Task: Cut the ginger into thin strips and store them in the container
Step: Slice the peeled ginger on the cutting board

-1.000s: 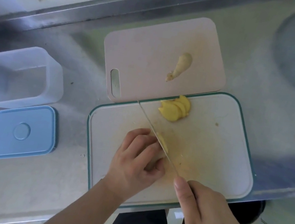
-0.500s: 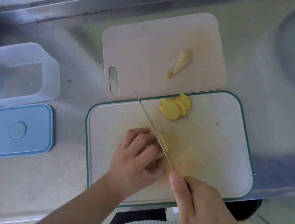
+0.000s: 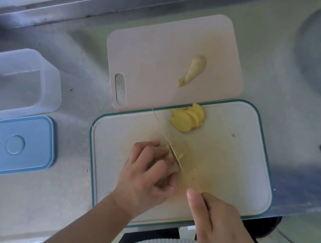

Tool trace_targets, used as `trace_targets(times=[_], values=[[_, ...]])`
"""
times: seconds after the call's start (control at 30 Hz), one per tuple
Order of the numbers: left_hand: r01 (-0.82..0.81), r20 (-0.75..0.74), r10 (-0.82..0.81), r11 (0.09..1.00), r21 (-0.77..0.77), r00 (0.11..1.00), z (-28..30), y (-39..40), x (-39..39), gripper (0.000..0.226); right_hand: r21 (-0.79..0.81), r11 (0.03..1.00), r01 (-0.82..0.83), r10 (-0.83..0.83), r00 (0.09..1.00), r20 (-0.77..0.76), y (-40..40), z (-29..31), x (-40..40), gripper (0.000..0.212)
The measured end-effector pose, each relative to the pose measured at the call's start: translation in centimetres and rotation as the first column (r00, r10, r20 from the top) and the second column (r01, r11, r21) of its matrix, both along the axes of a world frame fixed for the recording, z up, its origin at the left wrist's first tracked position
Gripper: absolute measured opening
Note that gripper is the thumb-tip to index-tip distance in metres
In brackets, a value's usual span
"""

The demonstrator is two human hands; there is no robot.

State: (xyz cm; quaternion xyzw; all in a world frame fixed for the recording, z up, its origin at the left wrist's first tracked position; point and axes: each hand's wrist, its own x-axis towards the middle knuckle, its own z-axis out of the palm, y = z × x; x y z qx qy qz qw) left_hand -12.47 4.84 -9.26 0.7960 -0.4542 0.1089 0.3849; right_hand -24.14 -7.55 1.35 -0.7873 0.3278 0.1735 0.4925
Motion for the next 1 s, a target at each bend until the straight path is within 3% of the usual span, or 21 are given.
trace_targets(times=[0.27, 0.4, 0.63, 0.87, 1.0], values=[[-0.026, -0.034, 0.026, 1.000, 0.018, 0.999, -0.3, 0.2, -0.2, 0.034, -0.086, 0.996, 0.033, -0.033, 0.999, 0.008, 0.8, 1.7, 0.3, 0.084], [-0.011, -0.026, 0.012, 1.000, 0.026, 1.000, 0.1, 0.0, 0.0, 0.055, -0.069, 0.998, 0.007, -0.007, 1.000, -0.001, 0.7, 1.1, 0.4, 0.070], [0.019, -0.033, -0.017, 0.999, 0.038, 0.999, 0.3, 0.1, 0.0, 0.065, -0.080, 0.997, 0.023, -0.022, 1.000, 0.018, 0.7, 1.5, 0.4, 0.066], [0.044, -0.024, -0.043, 0.999, 0.030, 0.999, 0.6, 0.0, 0.2, 0.067, -0.067, 0.998, 0.005, -0.001, 0.999, 0.049, 0.6, 1.8, 0.9, 0.044], [0.050, -0.033, -0.049, 0.999, 0.018, 0.998, 0.5, 0.1, 0.2, 0.066, -0.036, 0.999, 0.009, -0.008, 1.000, 0.027, 0.4, 1.6, 0.9, 0.061]])
